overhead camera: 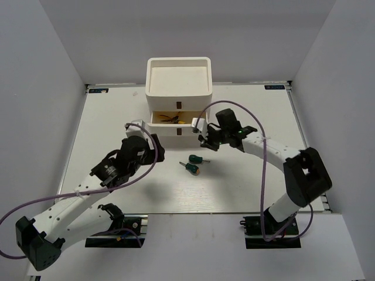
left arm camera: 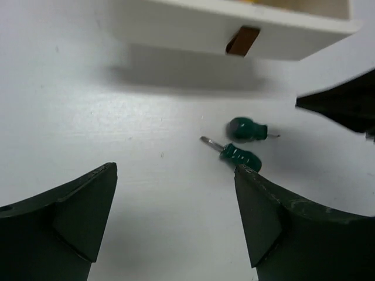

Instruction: Sort the tools into containers

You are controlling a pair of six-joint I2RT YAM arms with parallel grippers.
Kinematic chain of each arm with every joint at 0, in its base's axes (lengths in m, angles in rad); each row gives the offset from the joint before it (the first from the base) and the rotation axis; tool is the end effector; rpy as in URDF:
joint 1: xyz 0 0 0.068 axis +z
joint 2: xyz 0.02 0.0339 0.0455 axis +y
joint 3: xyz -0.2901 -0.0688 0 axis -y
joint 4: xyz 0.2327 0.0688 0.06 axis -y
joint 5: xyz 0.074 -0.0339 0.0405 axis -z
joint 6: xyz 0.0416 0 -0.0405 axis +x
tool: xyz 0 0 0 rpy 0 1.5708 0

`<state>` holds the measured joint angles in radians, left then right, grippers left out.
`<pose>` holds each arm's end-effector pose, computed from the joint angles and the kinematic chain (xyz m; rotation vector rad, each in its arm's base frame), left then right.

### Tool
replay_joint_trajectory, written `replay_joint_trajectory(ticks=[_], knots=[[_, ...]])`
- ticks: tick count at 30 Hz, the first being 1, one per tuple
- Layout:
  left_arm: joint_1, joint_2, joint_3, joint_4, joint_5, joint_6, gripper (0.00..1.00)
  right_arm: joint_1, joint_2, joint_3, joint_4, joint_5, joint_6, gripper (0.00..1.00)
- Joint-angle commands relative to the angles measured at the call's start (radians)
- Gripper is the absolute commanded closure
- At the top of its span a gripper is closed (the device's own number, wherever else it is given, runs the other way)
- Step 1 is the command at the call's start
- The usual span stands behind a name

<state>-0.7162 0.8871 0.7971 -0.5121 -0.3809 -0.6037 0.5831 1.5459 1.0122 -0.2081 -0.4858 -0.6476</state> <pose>0.1359 -0.0978 0.3135 -0.0962 2.1440 -0.3636 0.2609 0.1953 0.2619 -1.4990 1.6956 0.5253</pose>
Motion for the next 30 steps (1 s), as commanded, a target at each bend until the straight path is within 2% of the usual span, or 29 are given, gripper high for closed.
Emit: replay_joint_trajectory(ticks=[1,3,4,11,21,30], knots=[[0.001,-0.040,-0.051,-0.092,0.054,-0.091,0.09,0.069,0.055,0.077,0.232,0.224,-0.004,0.89],[-0.008,-0.051,-0.079,-0.114,0.074,-0.128,0.10,0.095,0.109,0.106,0.259,0.274,0.005,0.91],[-0.008,-0.069,-0.090,-0.114,0.074,-0.140,0.10,0.107,0.127,0.109,0.301,0.345,0.008,0.91],[-0.008,-0.174,-0.176,-0.123,0.083,-0.185,0.11,0.167,0.158,0.112,0.427,0.477,0.002,0.95],[-0.008,-0.142,-0.205,-0.094,0.114,-0.194,0.07,0.195,0.217,0.135,0.545,0.647,-0.018,1.00],[-0.008,-0.132,-0.205,-0.085,0.123,-0.203,0.07,0.192,0.272,0.213,0.533,0.653,0.012,1.00]])
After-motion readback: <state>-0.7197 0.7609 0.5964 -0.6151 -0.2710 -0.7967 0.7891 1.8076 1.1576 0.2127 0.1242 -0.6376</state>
